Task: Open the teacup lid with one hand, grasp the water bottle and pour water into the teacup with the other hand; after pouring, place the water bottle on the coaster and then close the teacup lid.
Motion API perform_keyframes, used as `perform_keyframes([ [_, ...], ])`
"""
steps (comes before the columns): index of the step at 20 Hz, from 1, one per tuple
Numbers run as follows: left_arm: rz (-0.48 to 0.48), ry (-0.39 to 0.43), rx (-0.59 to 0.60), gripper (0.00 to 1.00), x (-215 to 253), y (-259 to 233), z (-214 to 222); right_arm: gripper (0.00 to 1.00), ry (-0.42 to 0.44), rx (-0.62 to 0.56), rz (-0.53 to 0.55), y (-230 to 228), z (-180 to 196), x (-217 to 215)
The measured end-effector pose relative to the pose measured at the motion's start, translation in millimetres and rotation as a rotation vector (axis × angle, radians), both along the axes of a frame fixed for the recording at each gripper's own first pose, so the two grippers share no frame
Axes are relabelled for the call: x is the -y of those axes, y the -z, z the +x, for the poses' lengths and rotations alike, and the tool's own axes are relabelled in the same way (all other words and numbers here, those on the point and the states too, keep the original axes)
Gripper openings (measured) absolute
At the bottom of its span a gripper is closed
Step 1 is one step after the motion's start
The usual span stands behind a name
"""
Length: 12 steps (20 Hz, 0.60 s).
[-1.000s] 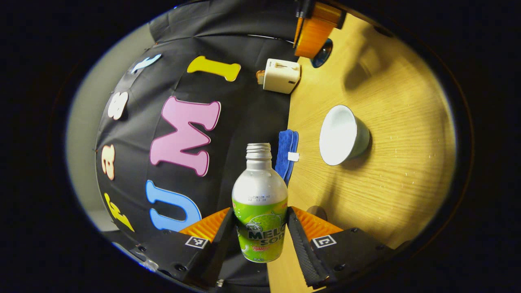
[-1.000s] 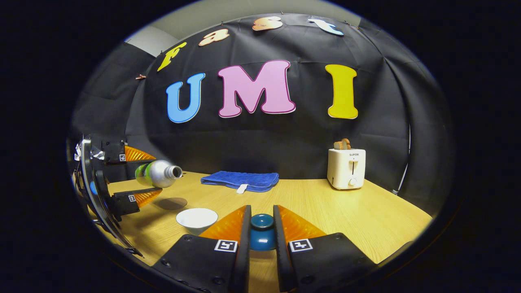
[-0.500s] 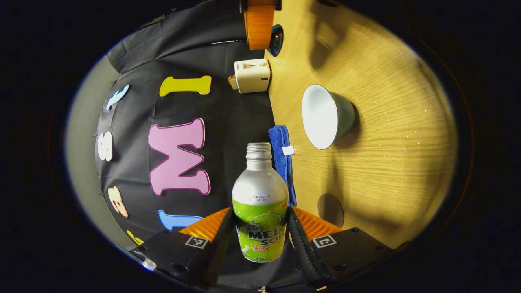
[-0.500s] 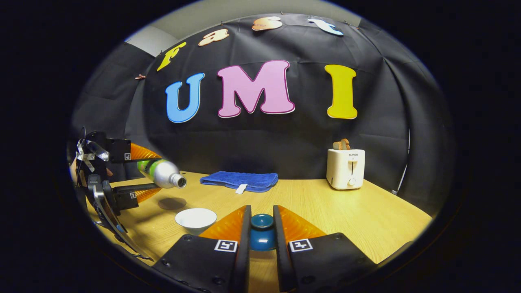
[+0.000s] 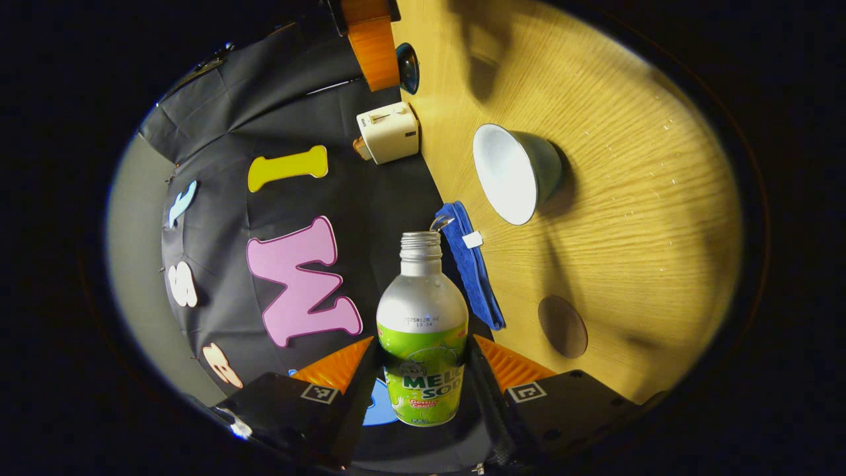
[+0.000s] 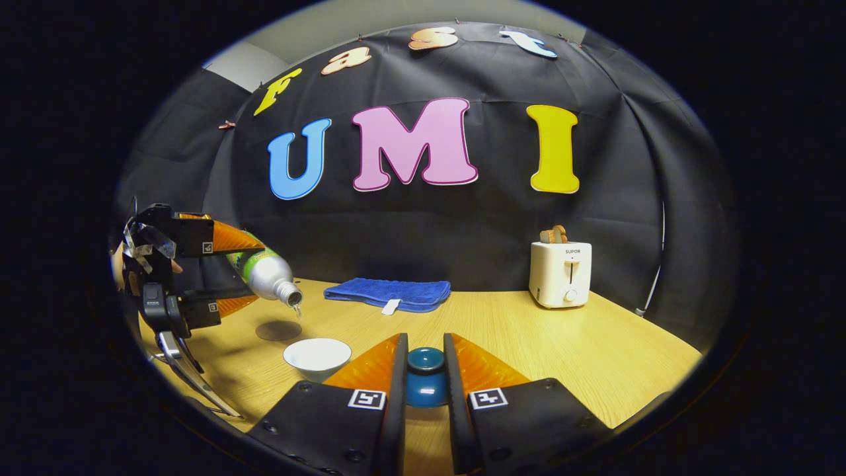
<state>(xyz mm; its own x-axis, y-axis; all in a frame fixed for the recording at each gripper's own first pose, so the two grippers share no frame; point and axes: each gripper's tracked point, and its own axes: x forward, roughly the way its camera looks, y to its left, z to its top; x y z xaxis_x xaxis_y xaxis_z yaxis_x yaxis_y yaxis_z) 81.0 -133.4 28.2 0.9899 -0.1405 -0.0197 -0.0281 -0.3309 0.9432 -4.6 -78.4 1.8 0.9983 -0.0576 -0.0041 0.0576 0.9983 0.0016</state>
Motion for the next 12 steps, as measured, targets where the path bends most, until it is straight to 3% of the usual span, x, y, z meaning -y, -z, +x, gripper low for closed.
perform_keyframes([
  [12,0.192,0.077,0.081,0.77,11.8,-21.5,2.0,0.31,-0.001,0.000,-0.001,-0.4,0.3,0.0],
])
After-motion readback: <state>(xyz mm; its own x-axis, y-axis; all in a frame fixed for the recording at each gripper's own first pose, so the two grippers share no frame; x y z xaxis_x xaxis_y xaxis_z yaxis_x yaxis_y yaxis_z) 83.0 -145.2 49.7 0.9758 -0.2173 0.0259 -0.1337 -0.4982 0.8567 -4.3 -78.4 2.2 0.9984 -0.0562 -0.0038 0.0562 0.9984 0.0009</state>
